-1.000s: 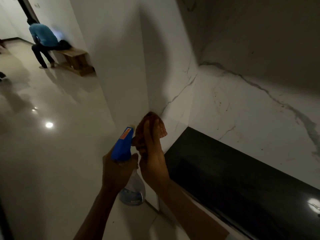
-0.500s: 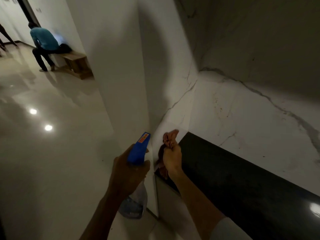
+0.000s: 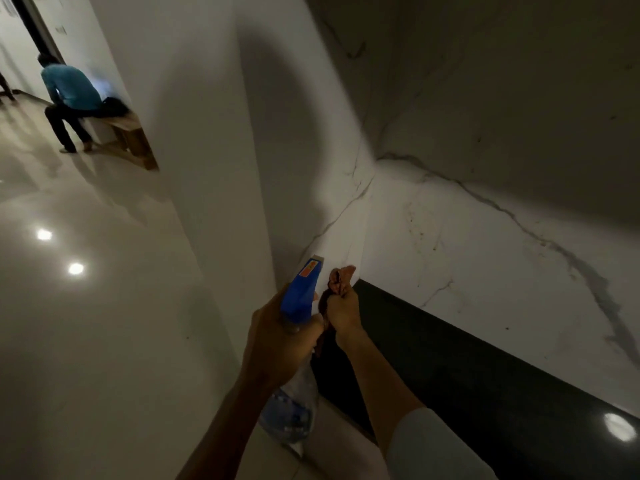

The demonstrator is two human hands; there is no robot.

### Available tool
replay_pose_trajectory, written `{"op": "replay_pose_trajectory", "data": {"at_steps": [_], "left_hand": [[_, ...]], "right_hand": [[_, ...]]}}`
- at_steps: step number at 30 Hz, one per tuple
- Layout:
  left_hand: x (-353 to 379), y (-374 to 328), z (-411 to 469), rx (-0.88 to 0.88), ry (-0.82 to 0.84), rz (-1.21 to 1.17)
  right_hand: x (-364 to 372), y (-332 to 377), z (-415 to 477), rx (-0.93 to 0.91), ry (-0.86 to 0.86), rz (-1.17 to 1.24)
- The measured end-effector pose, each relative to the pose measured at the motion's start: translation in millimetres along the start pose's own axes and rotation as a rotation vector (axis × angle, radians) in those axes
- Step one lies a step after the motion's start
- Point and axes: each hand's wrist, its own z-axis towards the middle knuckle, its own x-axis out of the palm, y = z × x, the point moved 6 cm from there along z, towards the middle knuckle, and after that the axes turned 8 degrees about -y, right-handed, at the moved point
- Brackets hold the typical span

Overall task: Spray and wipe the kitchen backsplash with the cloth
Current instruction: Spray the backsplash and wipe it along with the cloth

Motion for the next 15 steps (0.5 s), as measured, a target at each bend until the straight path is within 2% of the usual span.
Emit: {"op": "replay_pose_trajectory", "data": {"at_steps": [5, 8, 10, 13, 15], "left_hand": [[6, -10, 10, -0.057, -0.037, -0.137], [7, -21, 13, -0.025, -0.07, -0.177], [6, -29, 15, 0.027, -0.102, -0.186], [3, -40, 18, 0.068, -0.133, -0.205], [1, -43, 21, 0.09, -0.158, -0.22]], "right_hand": [[-13, 107, 4, -0.483, -0.058, -0.036], [-18, 166, -22, -0.859, -0.067, -0.063], [-11, 184, -48, -1.058, -0.012, -0.114], [-3, 189, -73, -1.246, 0.088, -0.225], [-6, 209, -73, -1.259, 0.112, -0.245]]}}
